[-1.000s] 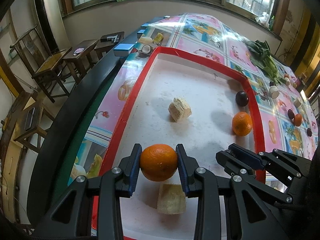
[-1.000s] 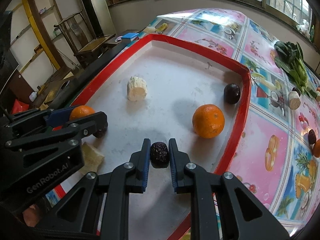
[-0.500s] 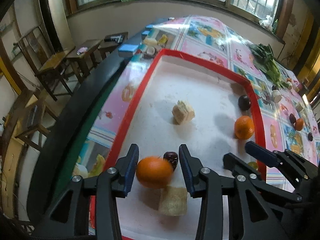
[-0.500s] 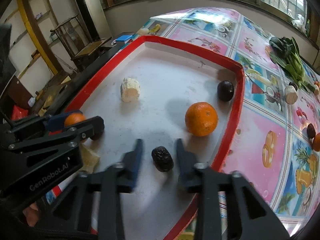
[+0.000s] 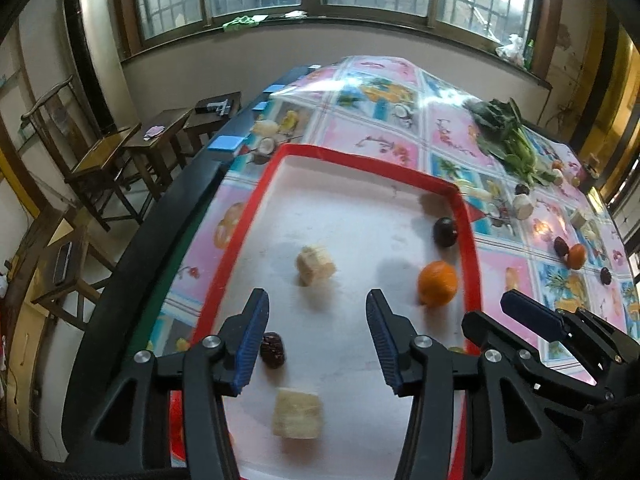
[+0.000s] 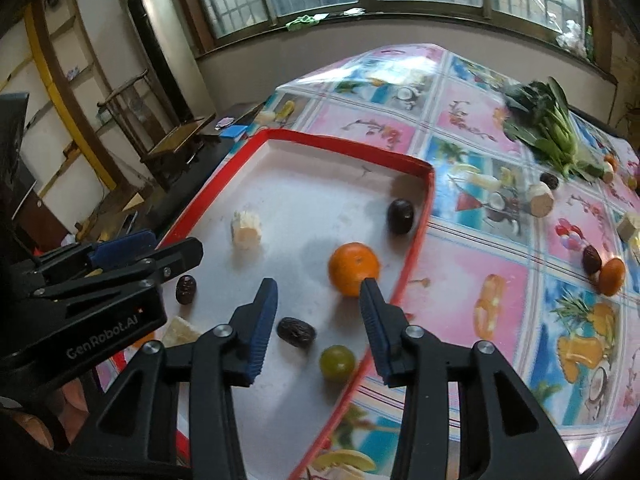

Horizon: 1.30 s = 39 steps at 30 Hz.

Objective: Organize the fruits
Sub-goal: 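Open the left tool to drop the orange while the right tool releases the date, then move both open tools back over the fruit on the table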

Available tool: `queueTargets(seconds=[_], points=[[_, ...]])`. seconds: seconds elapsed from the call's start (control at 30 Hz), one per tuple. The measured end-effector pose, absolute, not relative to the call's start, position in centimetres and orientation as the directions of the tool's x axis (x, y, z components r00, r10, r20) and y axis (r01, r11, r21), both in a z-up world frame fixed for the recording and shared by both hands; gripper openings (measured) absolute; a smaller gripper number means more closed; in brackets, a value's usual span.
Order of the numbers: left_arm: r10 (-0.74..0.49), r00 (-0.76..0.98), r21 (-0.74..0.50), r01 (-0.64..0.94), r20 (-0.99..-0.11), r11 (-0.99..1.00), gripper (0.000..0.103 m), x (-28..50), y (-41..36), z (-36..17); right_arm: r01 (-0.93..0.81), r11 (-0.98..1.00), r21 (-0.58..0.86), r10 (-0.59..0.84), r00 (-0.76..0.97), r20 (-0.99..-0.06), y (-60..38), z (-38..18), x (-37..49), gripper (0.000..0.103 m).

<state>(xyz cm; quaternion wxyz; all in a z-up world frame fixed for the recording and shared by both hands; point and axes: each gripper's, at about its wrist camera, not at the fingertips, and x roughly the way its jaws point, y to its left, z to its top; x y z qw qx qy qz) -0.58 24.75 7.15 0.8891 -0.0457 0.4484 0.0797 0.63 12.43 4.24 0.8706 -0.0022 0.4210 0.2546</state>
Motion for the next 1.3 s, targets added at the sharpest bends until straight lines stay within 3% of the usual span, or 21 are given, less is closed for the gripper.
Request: queueTargets(seconds=[0.37, 0.63, 0.93, 1.13, 1.3], points=[[-0.048, 0.599, -0.048, 0.015, -0.799, 0.999, 0.051, 1.4, 18.6, 8.2, -0.34, 0.917, 0.209, 0.378, 0.567, -0.732, 7.1, 4.9, 0.0, 0.045], [-0.164, 0.552, -0.084, 0.167, -0.818, 0.982, 0.051, 2.9, 12.7, 7.5, -0.121, 0.972, 0.203, 0.233, 0.633, -0.738, -0.6, 5.0, -1.1, 0.045], [-0.205, 0.515, -0.076, 0.259, -0.833, 0.963, 0.051, 4.3, 4.5, 6.3, 0.12, 0.977, 0.175, 0.053, 0.663, -0.747, -13.1, 4.3, -2.2, 0.044], [-0.276, 0.477, -0.154, 0.279, -0.835, 0.948, 0.051, 6.6, 0.5, 4.8, 0.163, 0.975, 0.153, 0.007, 0.659, -0.752, -18.8, 3.7, 0.5, 0.044], [-0.245, 0.474, -0.139, 0.248, -0.846, 0.959, 0.051, 8.2, -1.2, 3.9, 0.124, 0.982, 0.141, 0.031, 0.63, -0.776, -20.7, 2.2, 3.9, 0.044]])
